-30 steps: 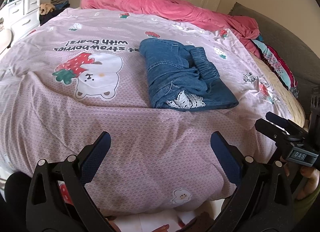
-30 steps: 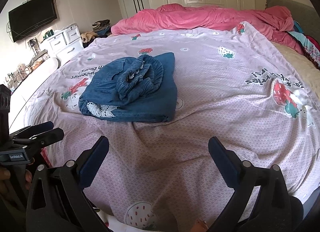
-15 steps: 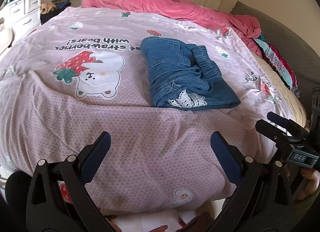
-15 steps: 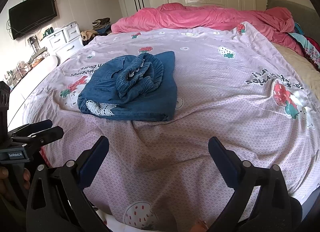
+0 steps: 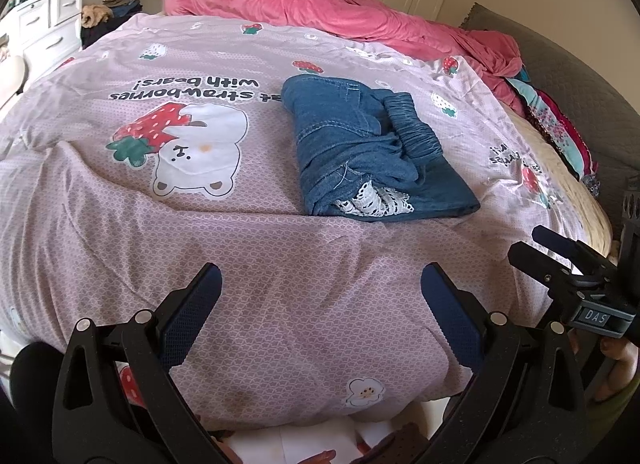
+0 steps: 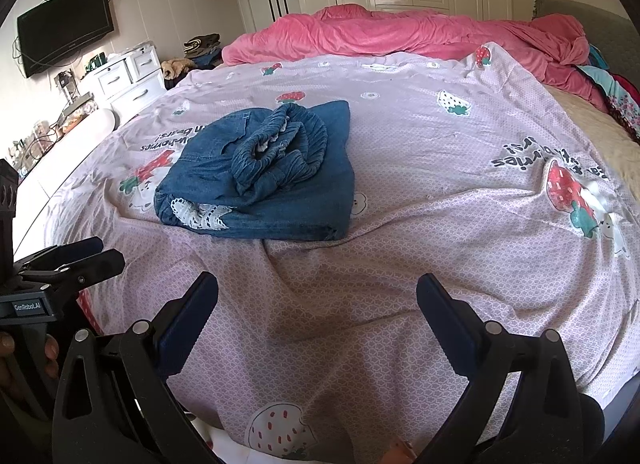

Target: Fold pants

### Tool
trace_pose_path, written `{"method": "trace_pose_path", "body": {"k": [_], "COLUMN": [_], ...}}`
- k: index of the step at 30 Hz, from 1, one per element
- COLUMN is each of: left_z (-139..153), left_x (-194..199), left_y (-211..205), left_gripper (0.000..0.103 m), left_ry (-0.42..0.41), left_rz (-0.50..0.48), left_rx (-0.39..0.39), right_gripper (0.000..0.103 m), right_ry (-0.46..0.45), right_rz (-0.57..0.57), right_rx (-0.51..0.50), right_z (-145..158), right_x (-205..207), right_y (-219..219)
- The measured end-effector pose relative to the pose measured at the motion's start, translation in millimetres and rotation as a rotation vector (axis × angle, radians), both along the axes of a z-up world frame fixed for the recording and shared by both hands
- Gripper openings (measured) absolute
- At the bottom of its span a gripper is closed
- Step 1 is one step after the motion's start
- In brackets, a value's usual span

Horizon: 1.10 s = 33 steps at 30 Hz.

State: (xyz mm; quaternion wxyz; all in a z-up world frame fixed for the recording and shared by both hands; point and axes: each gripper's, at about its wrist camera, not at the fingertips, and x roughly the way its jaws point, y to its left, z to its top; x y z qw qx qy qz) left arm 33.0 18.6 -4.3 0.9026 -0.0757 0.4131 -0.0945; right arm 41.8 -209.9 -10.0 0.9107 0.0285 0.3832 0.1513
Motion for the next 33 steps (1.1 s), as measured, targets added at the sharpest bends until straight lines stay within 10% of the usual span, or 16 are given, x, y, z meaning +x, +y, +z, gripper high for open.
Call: {"method": "trace_pose_path", "body": {"k": [33], "left_z": [1.1], "left_x": [-1.5], "left_y": [0.6], "left_gripper": [0.094], "left_ry": [0.006], "left_rz": [0.004], "left_rx": [0.008], "right_gripper": [0.099], "right_ry": [0.012], "right_rz": [-0.004], "right_rx": [-0.005], "right_z": [-4.0], "right_x": [1.5], "right_y": [-2.1]}}
